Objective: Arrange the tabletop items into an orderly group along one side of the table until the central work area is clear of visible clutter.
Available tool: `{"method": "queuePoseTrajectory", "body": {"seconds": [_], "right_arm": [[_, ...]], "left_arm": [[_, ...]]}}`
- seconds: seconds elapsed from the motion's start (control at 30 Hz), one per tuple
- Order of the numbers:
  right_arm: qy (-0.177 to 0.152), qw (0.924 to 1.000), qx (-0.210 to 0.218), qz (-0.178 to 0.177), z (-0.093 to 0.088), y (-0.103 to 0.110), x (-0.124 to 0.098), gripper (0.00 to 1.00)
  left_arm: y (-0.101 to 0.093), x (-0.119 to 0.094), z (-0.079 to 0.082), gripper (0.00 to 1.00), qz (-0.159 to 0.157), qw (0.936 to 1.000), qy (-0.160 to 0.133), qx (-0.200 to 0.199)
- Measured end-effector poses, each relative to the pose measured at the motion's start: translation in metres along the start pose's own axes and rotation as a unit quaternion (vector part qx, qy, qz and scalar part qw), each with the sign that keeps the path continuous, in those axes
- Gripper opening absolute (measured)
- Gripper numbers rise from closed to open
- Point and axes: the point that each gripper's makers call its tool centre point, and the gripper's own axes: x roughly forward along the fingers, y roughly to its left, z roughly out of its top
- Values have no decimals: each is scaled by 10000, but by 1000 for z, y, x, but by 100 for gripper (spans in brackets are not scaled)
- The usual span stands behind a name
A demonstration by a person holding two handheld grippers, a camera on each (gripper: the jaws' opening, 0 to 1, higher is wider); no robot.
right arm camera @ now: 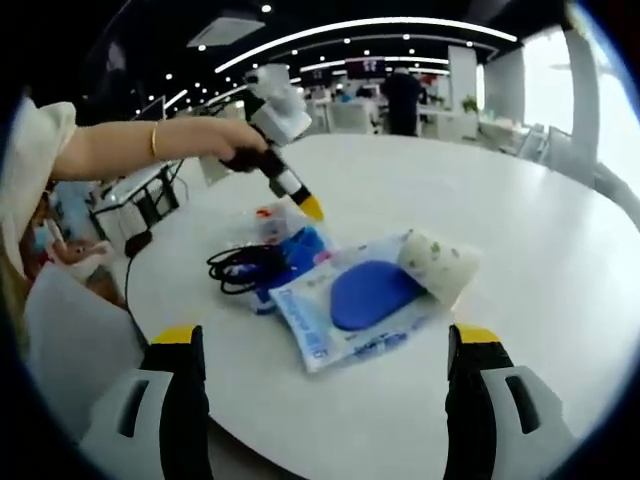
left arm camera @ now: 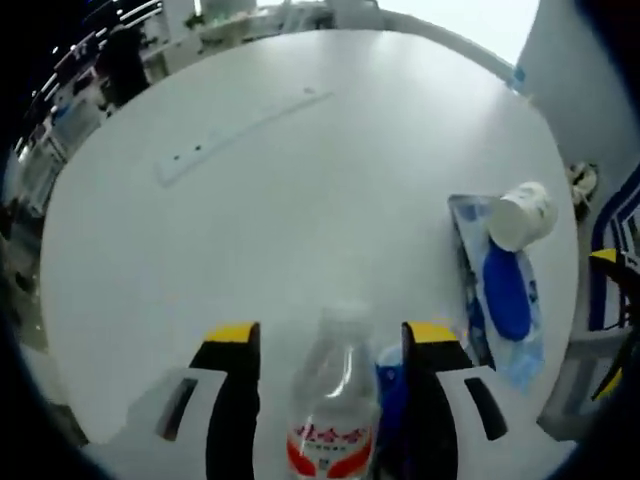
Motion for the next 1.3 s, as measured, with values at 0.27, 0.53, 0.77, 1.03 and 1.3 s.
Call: {"method": "queuePoseTrajectory", "body": {"seconds": [0.27, 0.53, 0.77, 1.03, 1.3], "right_arm": [[36, 10000, -61, -23, -2, 0, 0, 99], [125, 9998, -141, -71, -5, -2, 1, 99], [144, 9997, -178, -79, -5, -2, 1, 99], [147, 9996, -186, -126, -5, -4, 1, 99], [110, 9998, -186, -40, -3, 0, 2, 99]], "left_arm": [[-5, 3, -2, 35, -58, 9999, 20, -99], [-8, 7, -6, 24, -115, 9996, 84, -233], [1, 2, 0, 20, 112, 9997, -77, -216], [15, -18, 7, 20, 169, 9986, -362, -360], [25, -43, 13, 20, 267, 9965, -637, -461]]}}
